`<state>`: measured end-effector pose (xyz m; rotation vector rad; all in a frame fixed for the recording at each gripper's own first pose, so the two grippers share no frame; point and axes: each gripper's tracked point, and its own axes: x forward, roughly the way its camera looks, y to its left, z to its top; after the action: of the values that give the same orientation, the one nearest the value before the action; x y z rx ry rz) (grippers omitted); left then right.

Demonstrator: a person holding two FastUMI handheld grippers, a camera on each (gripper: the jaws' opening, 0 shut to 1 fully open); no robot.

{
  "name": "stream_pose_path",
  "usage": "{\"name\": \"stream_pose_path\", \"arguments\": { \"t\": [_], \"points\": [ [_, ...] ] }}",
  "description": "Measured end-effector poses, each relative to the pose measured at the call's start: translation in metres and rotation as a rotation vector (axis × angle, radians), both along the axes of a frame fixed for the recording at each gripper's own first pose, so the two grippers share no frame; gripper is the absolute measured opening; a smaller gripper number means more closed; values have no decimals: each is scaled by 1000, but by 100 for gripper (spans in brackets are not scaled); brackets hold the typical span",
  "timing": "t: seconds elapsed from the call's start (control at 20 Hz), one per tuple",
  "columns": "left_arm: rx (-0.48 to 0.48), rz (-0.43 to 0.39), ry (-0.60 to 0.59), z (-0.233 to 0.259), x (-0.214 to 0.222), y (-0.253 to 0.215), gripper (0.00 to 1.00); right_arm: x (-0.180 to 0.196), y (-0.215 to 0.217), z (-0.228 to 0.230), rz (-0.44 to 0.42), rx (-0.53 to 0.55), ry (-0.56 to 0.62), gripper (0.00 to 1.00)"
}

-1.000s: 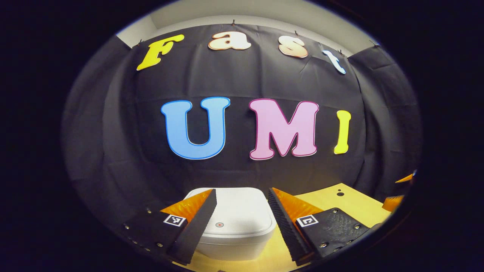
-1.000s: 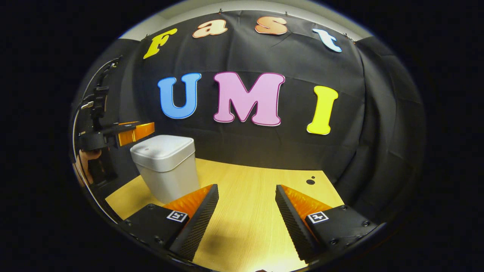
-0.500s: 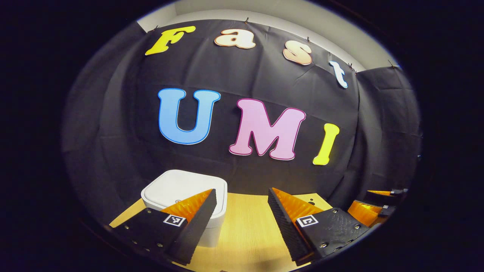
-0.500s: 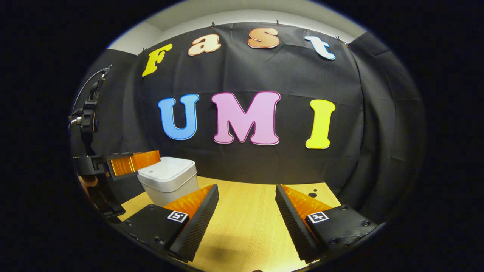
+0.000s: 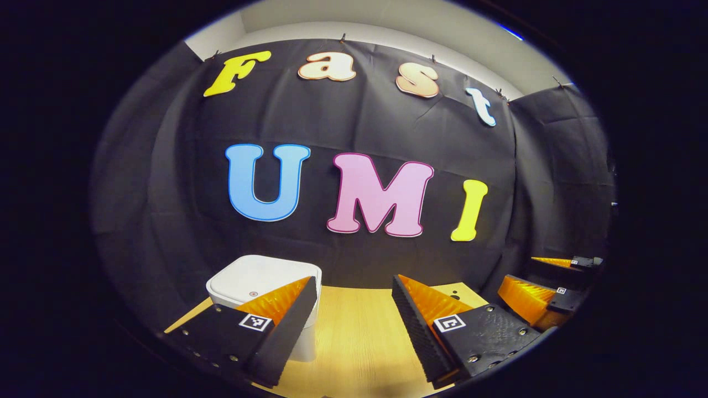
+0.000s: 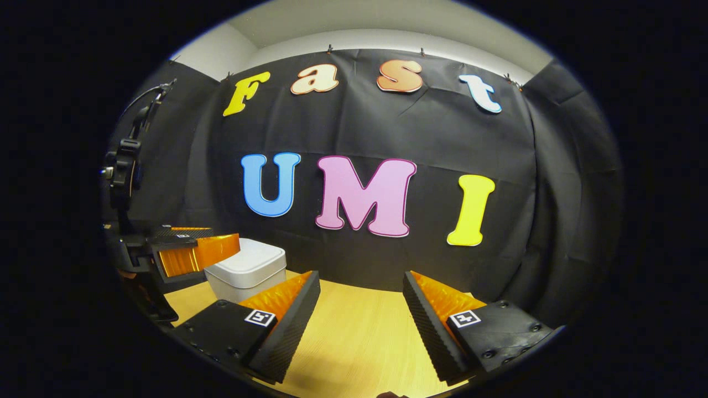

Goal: Press the lid of the desktop garbage bin to open it, pick up the crumpled paper on the desktop and throw it into the bin, then pick up the pop can on the desktop and drop it into the bin, and finally close the garbage bin lid.

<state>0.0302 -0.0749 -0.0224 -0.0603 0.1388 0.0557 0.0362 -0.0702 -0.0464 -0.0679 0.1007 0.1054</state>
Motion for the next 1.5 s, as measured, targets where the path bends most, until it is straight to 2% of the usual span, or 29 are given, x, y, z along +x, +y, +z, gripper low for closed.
{"name": "stream_pose_path", "arguments": {
  "t": [0.15,0.45,0.8,0.95,1.5],
  "points": [
    [37,-24,-8,5,0,2,91,-5,19,-5,21,0,25,98],
    [84,-67,-47,19,-8,19,91,-6,46,0,2,-14,22,98],
    [72,-104,-81,15,-35,38,91,-24,70,-2,-25,-56,18,97],
    [118,-113,-108,14,-43,45,91,-34,80,-10,-24,-40,38,97],
    [106,-139,-106,17,-66,40,91,-51,63,-1,-112,-42,13,97]
  ]
}}
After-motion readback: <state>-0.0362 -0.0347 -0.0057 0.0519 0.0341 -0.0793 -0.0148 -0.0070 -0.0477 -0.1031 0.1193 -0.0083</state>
